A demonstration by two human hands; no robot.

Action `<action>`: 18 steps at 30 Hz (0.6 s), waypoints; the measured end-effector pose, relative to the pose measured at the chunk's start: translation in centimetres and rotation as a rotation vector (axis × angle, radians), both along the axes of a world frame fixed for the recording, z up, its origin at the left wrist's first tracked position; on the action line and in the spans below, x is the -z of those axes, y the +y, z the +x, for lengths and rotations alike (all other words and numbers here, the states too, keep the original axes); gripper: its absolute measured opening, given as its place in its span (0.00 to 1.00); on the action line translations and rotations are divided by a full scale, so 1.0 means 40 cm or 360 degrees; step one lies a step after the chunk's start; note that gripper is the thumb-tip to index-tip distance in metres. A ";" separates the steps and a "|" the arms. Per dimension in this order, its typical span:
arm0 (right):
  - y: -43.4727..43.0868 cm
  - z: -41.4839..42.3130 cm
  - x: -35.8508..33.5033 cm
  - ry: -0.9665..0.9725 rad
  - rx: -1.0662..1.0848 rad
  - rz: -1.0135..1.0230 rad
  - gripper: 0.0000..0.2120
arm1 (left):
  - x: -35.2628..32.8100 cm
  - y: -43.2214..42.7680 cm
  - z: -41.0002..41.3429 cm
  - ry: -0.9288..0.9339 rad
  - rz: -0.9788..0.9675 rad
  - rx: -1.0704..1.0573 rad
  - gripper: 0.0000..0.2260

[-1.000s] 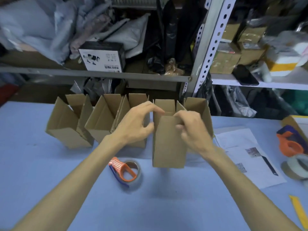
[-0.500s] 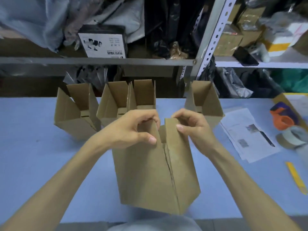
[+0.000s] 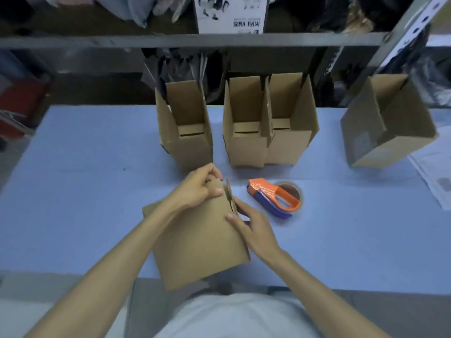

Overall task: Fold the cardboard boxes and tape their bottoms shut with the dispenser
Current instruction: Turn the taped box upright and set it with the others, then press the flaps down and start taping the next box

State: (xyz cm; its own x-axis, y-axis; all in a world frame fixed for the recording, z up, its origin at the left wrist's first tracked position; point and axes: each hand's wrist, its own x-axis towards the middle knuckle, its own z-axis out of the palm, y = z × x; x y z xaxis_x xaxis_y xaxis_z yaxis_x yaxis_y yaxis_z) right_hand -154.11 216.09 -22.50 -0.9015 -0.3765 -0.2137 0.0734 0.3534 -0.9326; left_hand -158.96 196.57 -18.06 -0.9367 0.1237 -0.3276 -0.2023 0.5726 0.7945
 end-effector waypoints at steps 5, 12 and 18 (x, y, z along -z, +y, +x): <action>-0.073 0.001 0.039 0.0210 0.0227 0.0463 0.11 | 0.084 0.006 -0.040 0.0074 -0.0193 -0.0063 0.11; -0.087 -0.050 0.048 0.0175 0.0033 0.0876 0.16 | 0.112 0.021 -0.068 0.0118 -0.0097 -0.0154 0.16; -0.045 -0.094 0.017 -0.0044 0.0045 0.0493 0.19 | 0.123 0.145 0.052 0.0194 -0.0902 -0.0571 0.32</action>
State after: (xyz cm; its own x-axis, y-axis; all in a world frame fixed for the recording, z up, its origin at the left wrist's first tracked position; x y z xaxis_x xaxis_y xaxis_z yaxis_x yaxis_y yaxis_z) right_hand -157.87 214.29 -23.18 -0.9030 -0.2643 -0.3387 0.1112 0.6178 -0.7784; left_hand -156.90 202.38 -22.99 -0.9219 -0.3613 -0.1399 -0.3856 0.8211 0.4208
